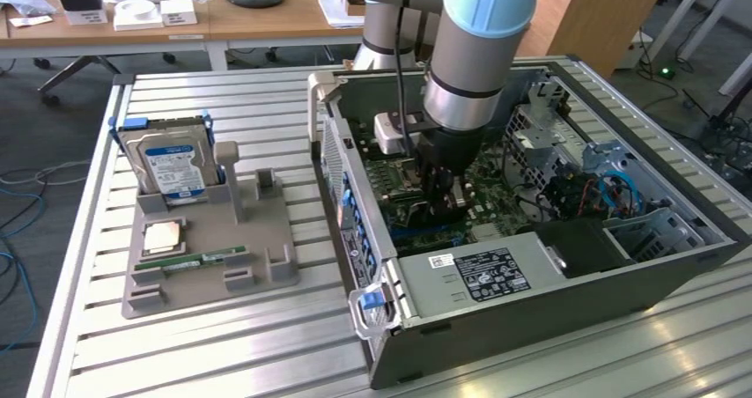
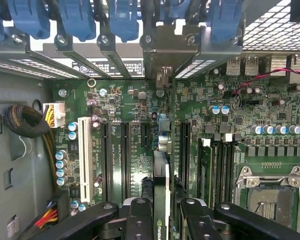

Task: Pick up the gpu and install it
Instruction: 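Insert the gpu into the slot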

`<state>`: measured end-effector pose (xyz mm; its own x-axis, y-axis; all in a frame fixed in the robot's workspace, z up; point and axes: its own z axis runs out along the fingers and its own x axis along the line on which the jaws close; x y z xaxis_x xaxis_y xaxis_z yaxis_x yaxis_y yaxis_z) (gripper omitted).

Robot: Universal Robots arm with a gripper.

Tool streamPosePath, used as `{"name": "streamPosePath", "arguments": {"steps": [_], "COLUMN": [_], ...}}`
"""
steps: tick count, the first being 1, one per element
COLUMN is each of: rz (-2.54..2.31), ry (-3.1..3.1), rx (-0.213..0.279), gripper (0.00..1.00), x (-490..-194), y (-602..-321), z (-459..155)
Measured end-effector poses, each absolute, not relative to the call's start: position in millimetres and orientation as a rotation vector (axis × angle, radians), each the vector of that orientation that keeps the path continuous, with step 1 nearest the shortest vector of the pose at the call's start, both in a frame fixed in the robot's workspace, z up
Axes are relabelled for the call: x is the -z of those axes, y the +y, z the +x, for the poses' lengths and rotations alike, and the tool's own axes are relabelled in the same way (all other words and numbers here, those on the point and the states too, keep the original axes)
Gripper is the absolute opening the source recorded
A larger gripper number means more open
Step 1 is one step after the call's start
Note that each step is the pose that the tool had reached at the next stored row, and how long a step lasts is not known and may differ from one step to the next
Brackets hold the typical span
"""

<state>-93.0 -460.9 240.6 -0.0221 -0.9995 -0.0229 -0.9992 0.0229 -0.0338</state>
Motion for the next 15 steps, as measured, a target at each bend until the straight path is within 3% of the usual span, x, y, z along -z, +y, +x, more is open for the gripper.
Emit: {"name": "streamPosePath", "arguments": {"steps": [15], "rz": [-2.169], "ry": [2.218], "rx": [0.013], "gripper": [0.26], "x": [-239.9], "y": [-460.9], "z": [-93.4]}}
